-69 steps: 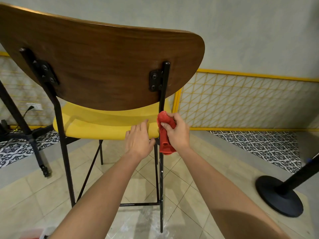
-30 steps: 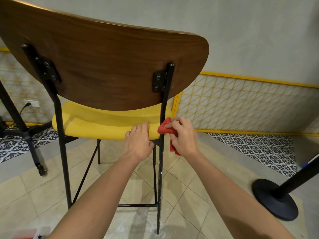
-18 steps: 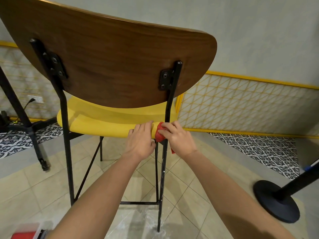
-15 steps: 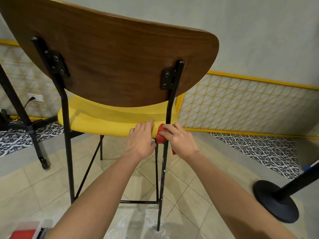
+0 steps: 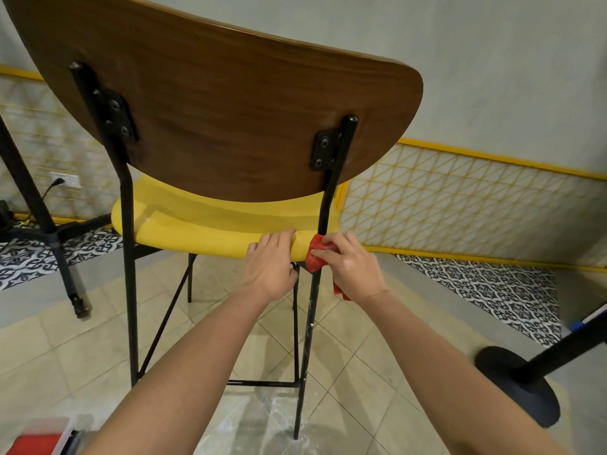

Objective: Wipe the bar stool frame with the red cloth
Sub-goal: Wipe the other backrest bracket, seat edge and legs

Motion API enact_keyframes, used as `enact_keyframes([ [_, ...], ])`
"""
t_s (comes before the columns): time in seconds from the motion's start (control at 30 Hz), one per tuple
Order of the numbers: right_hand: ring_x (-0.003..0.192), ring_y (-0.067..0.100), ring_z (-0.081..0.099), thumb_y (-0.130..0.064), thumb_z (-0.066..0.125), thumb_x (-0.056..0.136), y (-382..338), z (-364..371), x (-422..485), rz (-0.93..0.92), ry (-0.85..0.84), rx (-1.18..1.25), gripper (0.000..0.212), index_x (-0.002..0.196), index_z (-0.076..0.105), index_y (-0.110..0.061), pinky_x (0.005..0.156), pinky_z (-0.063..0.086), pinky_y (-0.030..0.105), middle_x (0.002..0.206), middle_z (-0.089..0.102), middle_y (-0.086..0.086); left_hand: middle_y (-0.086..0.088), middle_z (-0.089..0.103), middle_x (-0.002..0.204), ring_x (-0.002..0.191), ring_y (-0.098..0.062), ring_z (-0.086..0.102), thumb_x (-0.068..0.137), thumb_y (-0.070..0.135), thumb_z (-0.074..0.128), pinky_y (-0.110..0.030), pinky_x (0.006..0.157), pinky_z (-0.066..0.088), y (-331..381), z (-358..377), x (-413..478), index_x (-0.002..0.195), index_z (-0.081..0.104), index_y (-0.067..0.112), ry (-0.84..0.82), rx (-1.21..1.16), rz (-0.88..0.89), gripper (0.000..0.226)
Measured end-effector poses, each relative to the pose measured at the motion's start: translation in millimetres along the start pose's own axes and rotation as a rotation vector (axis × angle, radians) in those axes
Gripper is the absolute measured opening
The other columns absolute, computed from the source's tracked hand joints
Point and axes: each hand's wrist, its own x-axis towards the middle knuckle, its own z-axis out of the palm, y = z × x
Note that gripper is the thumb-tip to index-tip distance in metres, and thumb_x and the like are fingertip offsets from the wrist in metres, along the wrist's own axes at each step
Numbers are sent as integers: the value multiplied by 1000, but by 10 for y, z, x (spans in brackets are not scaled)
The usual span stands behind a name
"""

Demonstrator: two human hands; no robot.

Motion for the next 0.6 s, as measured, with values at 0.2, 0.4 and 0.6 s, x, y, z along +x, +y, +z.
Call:
enact_keyframes([
  [0.2,104,21,53,-4,64,81,-36,-163,138,343,224,230,31,110,66,-13,81,39,21,111,59,6,2,42,140,127,-21,38,83,28,65,-34,100,33,-4,-21,24,144,24,21,-3,2,-4,75],
  [0.4,99,19,53,1,67,76,-55,-131,164,443,133,365,30,102,67,-14,83,40,22,101,61,2,2,42,139,127,-20,36,83,27,63,-34,99,33,-19,21,-17,143,26,22,8,57,18,71],
  [0.6,100,17,51,-6,67,79,46,-80,-16,553,-46,371,26,102,69,-18,86,35,22,103,61,0,2,41,139,127,-20,36,83,27,62,-33,99,32,4,25,-20,142,28,22,11,63,20,67],
])
